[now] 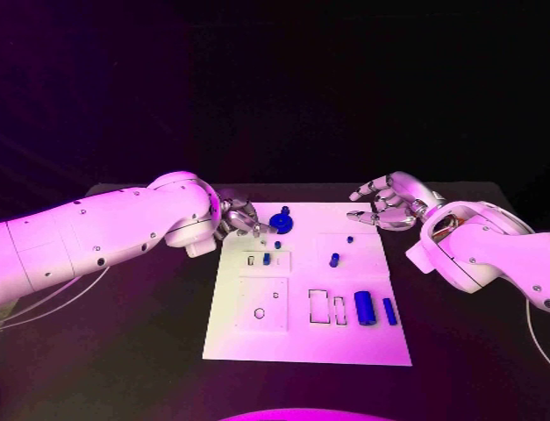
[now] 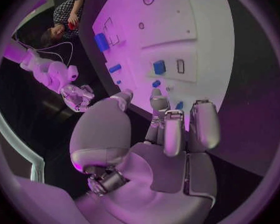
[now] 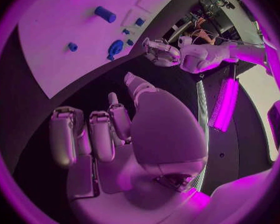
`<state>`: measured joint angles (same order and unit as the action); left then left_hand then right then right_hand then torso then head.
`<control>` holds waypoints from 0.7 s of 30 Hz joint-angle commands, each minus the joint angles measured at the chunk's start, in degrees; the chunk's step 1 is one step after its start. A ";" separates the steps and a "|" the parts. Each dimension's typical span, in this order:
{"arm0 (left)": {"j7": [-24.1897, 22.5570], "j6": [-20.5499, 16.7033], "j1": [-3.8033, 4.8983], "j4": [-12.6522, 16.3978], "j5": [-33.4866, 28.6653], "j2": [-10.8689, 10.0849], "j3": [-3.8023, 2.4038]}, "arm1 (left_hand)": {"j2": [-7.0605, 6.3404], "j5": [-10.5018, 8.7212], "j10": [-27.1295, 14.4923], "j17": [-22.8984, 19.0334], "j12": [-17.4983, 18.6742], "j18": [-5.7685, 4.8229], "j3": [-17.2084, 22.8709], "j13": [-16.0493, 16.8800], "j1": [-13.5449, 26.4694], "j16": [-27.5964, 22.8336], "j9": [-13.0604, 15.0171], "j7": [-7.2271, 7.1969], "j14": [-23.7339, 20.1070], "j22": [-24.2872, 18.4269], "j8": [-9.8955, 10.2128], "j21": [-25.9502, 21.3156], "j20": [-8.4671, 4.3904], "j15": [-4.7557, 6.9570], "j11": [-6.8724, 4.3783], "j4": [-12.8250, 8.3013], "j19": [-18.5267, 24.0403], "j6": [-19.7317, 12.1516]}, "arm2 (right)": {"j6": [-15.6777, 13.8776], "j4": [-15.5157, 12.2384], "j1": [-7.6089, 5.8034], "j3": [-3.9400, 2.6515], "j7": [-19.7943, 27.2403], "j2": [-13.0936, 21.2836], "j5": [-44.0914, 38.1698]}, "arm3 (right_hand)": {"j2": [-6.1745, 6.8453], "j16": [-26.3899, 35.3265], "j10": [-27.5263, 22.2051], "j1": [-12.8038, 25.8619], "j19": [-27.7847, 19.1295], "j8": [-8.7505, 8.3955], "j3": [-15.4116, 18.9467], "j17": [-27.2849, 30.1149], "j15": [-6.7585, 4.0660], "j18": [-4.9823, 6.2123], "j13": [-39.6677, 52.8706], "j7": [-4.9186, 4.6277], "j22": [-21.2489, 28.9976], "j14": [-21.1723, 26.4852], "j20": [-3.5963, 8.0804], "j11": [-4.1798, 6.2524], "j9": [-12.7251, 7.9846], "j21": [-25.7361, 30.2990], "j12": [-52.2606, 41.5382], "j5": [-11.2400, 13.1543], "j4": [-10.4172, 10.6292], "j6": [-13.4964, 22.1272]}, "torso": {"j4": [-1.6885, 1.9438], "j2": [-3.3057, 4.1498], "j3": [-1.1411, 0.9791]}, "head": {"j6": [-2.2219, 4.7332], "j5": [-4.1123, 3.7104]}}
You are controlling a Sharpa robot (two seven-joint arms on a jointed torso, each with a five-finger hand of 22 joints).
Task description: Assemble the parts on the task board
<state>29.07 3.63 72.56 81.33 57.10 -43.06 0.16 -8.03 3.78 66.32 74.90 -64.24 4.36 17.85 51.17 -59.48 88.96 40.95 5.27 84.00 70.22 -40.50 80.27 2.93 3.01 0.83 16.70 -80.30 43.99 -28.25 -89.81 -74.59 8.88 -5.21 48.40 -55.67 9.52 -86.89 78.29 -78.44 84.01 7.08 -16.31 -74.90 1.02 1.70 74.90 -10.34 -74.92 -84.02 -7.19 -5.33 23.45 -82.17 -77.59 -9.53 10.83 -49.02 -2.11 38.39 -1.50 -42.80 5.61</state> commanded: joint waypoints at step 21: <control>-0.23 14.86 4.14 -19.62 2.75 10.08 -0.04 | 1.80 0.11 -0.91 13.42 0.07 -0.21 -2.55 -1.05 -0.20 -0.03 -2.82 0.93 5.43 0.29 2.58 -0.03 1.33 -1.25 1.11 0.07 -0.07 -0.09 | 0.06 0.24 0.04 0.00 0.70 -0.25 -0.65 | 0.29 0.21 -0.20 0.41 0.90 0.42 -0.46 -8.27 0.05 0.37 2.96 0.08 -10.58 -4.24 0.04 -0.03 -0.14 0.15 0.21 -0.22 0.23 -0.16 | -0.13 0.45 0.16 | 0.08 0.35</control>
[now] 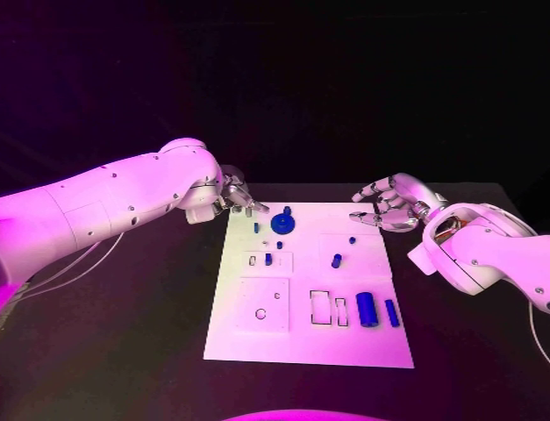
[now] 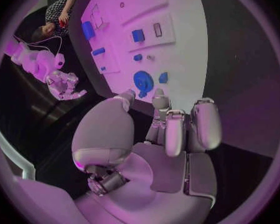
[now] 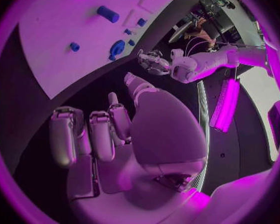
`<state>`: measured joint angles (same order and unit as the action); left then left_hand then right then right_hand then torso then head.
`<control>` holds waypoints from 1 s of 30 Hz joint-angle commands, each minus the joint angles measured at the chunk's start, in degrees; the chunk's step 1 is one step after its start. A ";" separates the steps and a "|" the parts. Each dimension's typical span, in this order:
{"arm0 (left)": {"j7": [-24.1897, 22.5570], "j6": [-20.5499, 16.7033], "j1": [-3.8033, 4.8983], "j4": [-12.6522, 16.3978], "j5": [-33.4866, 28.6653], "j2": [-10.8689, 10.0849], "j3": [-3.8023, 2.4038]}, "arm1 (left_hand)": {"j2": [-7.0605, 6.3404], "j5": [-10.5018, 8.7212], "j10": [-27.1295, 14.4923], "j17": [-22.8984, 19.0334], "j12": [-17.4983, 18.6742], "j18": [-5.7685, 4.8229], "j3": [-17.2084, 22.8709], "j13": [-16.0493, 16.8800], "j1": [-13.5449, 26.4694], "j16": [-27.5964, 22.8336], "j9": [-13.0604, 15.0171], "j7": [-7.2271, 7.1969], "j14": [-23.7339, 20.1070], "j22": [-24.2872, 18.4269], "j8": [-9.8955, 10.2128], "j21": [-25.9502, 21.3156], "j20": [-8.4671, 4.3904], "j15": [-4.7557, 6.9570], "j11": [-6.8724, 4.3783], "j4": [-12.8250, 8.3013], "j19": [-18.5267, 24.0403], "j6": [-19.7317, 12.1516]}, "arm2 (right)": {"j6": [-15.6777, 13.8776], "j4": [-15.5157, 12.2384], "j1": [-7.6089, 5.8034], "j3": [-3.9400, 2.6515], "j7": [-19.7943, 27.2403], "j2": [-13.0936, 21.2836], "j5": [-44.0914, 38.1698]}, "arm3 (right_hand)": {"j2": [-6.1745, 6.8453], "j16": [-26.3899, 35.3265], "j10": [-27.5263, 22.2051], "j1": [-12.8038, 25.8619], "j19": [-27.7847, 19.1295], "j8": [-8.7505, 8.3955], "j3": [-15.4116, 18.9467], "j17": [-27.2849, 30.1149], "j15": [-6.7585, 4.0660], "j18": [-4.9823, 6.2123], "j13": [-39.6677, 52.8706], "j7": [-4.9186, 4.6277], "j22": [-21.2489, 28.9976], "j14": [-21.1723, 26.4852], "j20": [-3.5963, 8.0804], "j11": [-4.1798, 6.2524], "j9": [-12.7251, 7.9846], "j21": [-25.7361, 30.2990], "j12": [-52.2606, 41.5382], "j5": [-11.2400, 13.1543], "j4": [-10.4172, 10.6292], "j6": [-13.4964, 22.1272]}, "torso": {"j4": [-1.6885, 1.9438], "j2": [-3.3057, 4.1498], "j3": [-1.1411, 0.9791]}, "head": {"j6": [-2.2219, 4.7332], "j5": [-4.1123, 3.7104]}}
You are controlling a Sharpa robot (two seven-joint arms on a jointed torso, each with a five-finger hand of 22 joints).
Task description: Assemble the parts on the task board
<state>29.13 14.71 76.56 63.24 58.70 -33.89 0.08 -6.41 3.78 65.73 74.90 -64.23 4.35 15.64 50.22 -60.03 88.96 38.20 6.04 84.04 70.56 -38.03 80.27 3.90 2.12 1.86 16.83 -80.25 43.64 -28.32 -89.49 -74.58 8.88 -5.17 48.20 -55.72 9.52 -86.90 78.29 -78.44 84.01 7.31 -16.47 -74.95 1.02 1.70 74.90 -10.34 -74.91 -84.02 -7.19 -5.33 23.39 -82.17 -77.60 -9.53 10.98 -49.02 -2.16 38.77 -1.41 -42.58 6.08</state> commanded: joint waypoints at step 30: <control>-2.11 5.50 -0.96 -12.63 0.34 7.37 2.00 | 0.79 0.27 -0.27 13.85 -0.34 -0.26 -0.43 0.23 -0.96 0.25 -0.27 -0.02 5.53 0.29 -0.24 0.14 0.36 -0.30 -0.05 -0.25 -0.22 1.02 | -0.04 -0.42 0.03 -0.01 0.80 0.02 -0.67 | 0.29 0.21 -0.21 0.41 0.90 0.20 -0.30 -8.23 0.05 0.37 2.96 0.08 -10.60 -4.24 0.04 -0.03 -0.08 0.15 0.21 -0.22 0.07 -0.16 | -0.15 0.13 0.10 | -0.46 -0.14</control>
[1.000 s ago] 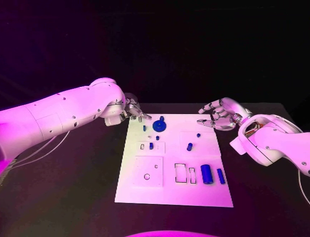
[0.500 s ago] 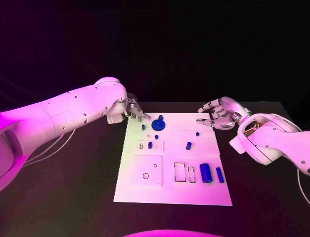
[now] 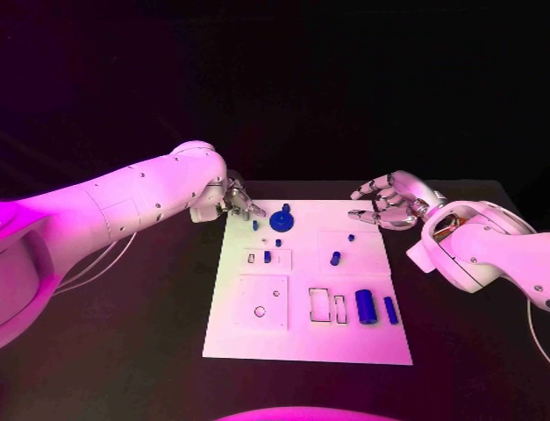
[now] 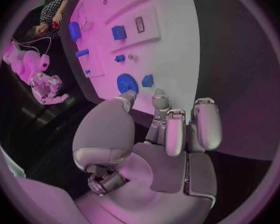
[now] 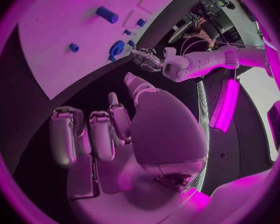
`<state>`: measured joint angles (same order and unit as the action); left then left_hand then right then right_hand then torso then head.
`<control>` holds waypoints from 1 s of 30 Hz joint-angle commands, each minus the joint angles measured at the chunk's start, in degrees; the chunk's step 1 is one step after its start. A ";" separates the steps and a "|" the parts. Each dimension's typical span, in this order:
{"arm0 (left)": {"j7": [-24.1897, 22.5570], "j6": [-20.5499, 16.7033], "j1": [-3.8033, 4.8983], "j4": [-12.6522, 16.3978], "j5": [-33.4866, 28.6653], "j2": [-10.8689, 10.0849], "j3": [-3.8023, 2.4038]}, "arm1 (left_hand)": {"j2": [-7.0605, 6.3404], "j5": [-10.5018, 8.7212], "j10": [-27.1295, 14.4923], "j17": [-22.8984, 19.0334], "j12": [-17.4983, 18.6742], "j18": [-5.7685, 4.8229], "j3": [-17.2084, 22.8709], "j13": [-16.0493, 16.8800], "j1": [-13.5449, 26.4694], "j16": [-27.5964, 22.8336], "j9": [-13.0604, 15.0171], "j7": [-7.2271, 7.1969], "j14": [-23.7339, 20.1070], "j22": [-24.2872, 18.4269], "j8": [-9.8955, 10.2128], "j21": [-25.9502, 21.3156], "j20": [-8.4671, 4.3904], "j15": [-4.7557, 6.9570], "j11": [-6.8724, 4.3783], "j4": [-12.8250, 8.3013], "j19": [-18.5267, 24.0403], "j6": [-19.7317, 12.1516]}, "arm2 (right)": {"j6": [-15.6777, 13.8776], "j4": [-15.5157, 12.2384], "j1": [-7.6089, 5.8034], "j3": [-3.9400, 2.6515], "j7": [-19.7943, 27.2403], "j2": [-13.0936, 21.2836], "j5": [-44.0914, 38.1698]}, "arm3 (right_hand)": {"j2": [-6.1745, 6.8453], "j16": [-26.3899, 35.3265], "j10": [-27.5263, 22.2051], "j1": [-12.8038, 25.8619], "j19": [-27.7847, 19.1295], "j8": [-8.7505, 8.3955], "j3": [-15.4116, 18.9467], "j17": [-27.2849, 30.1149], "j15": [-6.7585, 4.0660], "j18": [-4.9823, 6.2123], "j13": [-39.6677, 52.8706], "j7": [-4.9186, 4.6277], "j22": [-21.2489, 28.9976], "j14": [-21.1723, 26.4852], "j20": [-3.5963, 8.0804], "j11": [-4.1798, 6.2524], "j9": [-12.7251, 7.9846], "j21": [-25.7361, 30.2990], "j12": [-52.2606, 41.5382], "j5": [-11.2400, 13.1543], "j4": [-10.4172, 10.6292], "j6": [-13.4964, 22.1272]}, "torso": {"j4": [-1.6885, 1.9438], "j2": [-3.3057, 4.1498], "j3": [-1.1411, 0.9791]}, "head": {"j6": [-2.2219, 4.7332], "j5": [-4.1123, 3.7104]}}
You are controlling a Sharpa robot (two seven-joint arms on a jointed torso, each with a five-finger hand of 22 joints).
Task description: Assemble the parts on the task board
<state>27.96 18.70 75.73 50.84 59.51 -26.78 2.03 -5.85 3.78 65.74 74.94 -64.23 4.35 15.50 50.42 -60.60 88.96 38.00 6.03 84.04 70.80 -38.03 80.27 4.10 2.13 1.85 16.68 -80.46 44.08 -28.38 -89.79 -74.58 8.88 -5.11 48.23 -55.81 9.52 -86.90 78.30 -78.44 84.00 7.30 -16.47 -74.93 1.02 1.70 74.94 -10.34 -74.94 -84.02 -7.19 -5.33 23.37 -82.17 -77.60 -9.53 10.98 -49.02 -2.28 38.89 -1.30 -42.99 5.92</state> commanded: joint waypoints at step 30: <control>-1.69 0.34 -1.05 0.07 -2.67 0.24 0.37 | 2.44 0.11 0.13 14.12 -1.10 -0.32 2.09 0.38 -5.98 0.45 -0.39 -0.80 5.64 0.49 -1.70 0.40 -0.20 0.26 -0.73 -0.58 -0.12 2.12 | 0.22 0.00 0.03 -0.01 0.61 -0.19 -0.58 | 0.31 0.25 -0.18 0.39 0.88 0.29 -0.49 -8.20 0.04 0.38 2.93 0.09 -10.54 -4.24 0.05 -0.02 -0.09 0.22 0.19 -0.28 0.15 -0.14 | 0.02 -0.02 -0.05 | -0.31 0.03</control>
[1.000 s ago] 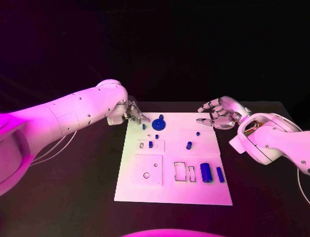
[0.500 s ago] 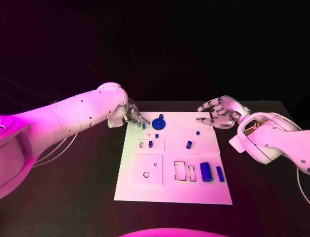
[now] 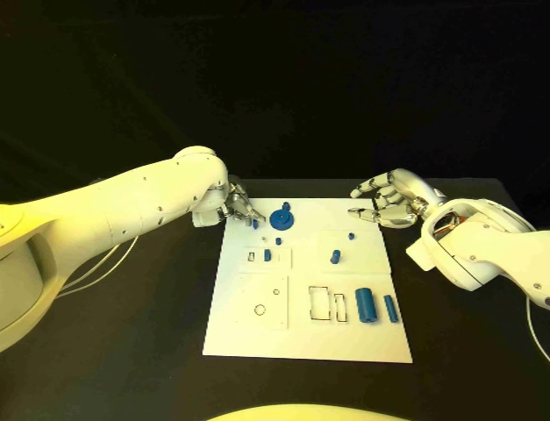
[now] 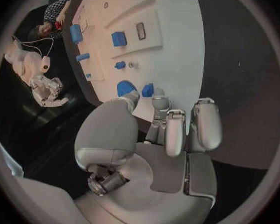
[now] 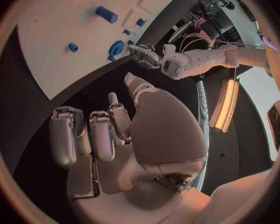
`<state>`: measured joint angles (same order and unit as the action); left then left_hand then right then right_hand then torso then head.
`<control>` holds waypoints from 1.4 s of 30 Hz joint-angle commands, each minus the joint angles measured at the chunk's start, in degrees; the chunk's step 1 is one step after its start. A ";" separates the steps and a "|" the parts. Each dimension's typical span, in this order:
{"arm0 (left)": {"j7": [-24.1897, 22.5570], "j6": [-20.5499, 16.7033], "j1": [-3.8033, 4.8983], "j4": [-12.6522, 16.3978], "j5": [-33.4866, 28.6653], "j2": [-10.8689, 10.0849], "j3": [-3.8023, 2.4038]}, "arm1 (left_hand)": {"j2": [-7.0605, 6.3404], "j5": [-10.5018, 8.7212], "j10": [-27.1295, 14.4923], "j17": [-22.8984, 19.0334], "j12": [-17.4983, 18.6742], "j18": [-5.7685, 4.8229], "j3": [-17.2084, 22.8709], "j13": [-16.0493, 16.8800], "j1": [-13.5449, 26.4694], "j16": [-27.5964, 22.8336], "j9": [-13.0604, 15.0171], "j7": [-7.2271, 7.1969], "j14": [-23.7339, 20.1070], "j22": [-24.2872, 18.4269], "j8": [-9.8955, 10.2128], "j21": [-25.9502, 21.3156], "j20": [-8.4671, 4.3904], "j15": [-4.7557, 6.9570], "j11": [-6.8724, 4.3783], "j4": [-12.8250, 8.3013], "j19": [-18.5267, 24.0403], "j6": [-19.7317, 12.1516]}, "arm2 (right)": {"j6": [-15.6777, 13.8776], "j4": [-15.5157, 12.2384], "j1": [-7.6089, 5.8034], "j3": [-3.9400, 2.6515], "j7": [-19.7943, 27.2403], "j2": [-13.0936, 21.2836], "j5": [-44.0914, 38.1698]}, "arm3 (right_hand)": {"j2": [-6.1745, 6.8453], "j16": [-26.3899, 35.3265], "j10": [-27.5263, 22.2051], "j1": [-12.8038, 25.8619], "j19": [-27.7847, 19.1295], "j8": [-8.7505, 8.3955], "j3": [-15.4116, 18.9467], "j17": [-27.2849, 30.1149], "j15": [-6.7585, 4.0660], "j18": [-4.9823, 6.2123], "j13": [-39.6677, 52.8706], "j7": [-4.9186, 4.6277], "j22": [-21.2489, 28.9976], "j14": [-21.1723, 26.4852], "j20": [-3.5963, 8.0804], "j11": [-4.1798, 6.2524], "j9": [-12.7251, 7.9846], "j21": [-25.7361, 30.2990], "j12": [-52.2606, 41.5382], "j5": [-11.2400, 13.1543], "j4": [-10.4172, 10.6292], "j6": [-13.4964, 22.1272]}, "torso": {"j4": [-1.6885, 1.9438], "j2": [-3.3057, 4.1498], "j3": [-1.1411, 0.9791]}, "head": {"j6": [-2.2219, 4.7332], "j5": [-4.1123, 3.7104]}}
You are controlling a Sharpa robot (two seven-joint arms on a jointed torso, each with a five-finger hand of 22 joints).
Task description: Assemble the parts on the task board
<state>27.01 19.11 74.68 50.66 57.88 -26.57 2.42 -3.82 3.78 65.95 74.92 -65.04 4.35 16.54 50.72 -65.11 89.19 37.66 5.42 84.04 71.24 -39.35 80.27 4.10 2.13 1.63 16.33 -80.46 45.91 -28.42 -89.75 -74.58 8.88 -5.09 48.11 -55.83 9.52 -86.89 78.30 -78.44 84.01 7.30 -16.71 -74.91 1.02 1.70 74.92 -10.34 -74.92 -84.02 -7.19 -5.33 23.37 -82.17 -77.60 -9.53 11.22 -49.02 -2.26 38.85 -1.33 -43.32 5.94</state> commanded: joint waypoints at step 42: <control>1.63 -10.08 -0.64 21.17 -7.76 -13.63 0.11 | -1.32 -0.35 4.48 13.79 -4.33 -0.63 28.62 4.14 -3.88 0.01 5.08 -1.92 5.55 1.70 -9.63 1.06 -1.61 1.78 -2.23 -10.69 -0.94 -1.07 | 0.50 0.34 0.03 0.01 0.28 0.39 -0.56 | 0.24 0.33 -0.19 0.29 0.79 0.45 -0.60 -8.08 0.01 0.42 2.92 0.11 -10.46 -4.21 0.08 0.01 -0.12 0.41 0.19 -0.64 -0.04 -0.19 | 0.80 -0.53 -0.18 | -0.76 0.39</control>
<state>28.23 12.43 74.29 70.78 49.79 -39.89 2.49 -5.14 3.16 70.06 74.91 -69.01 4.34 37.41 54.81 -69.46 89.18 38.12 4.20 84.04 73.05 -48.64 81.21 2.74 3.38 -0.43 13.13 -81.38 44.46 -28.34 -89.35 -74.57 8.89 -5.19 48.43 -55.84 9.52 -86.90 78.30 -78.44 84.00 7.53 -17.03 -74.95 1.02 1.70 74.91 -10.34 -74.90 -84.02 -7.19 -5.33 23.33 -81.97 -77.60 -9.98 11.22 -49.02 -1.64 38.45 -1.47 -43.99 6.30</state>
